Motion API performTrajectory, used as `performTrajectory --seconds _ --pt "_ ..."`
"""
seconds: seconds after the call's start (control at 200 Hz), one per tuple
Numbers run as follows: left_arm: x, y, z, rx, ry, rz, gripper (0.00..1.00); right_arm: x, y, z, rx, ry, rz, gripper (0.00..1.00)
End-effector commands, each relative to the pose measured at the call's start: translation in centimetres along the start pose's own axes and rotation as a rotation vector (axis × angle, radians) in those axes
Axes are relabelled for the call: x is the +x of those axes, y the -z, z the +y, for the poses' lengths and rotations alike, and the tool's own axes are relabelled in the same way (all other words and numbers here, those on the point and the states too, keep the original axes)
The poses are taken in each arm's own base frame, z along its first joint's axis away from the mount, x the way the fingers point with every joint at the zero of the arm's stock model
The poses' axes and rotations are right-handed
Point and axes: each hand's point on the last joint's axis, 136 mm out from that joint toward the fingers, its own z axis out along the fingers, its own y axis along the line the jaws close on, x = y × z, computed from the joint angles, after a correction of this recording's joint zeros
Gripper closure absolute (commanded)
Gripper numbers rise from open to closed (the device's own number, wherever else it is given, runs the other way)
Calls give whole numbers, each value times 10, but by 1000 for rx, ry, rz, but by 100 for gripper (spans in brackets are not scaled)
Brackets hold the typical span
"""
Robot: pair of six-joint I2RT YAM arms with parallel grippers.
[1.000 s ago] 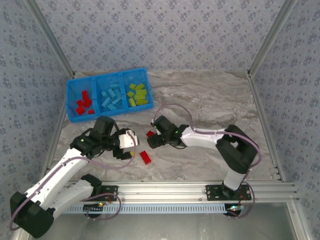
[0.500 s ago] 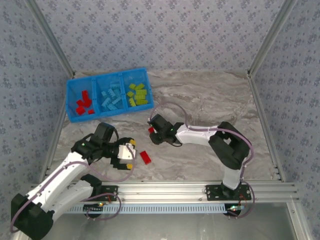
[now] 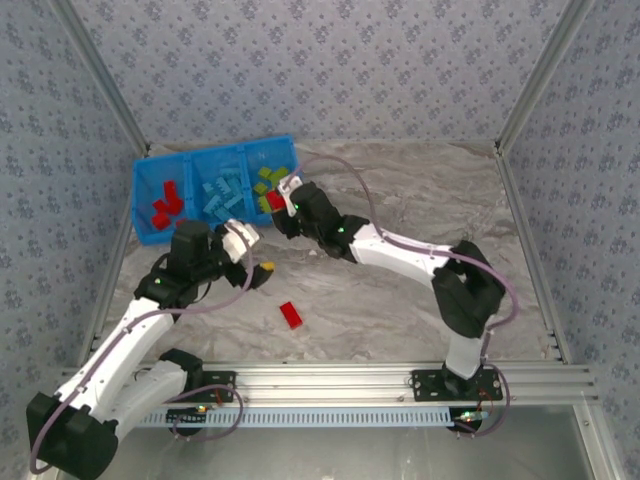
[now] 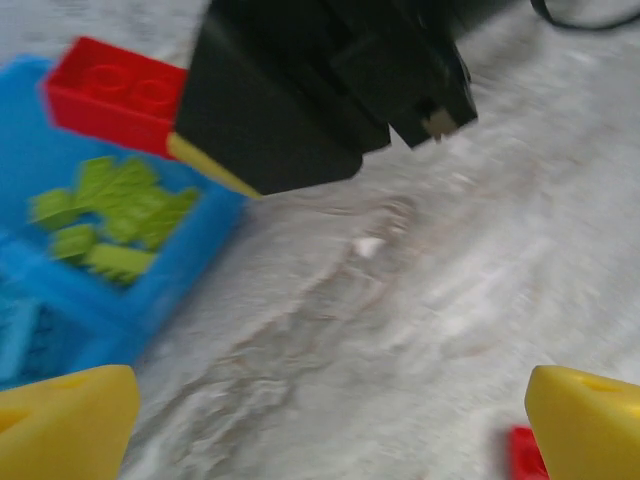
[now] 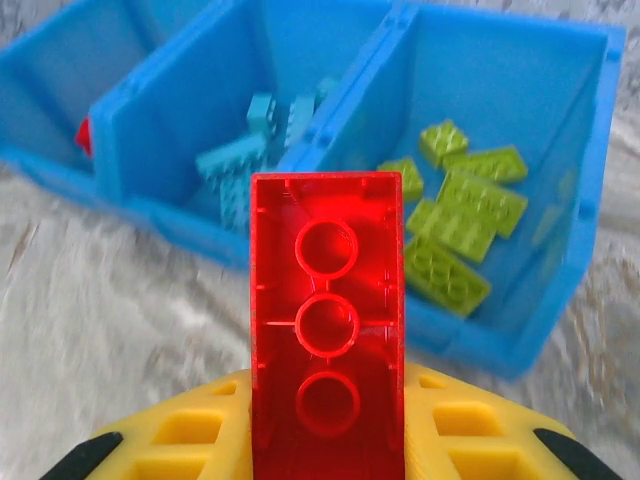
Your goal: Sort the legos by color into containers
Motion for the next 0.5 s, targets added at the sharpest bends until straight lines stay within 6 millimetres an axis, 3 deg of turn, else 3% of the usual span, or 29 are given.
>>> performTrajectory --seconds 0.0,0.18,0.285,0.395,0.495 --pt "-14 18 44 -235 149 -33 1 -12 -32 -16 45 8 -22 73" --pt "-11 24 58 -298 202 -35 1 -20 -87 -39 88 -13 -14 73" --pt "-12 26 64 -318 223 -33 1 -12 -117 -45 93 -14 51 68" --pt "-9 28 68 -340 221 -21 1 -11 -133 -45 105 12 120 60" --pt "-10 32 71 -364 218 -24 1 -15 -133 -45 108 17 133 74"
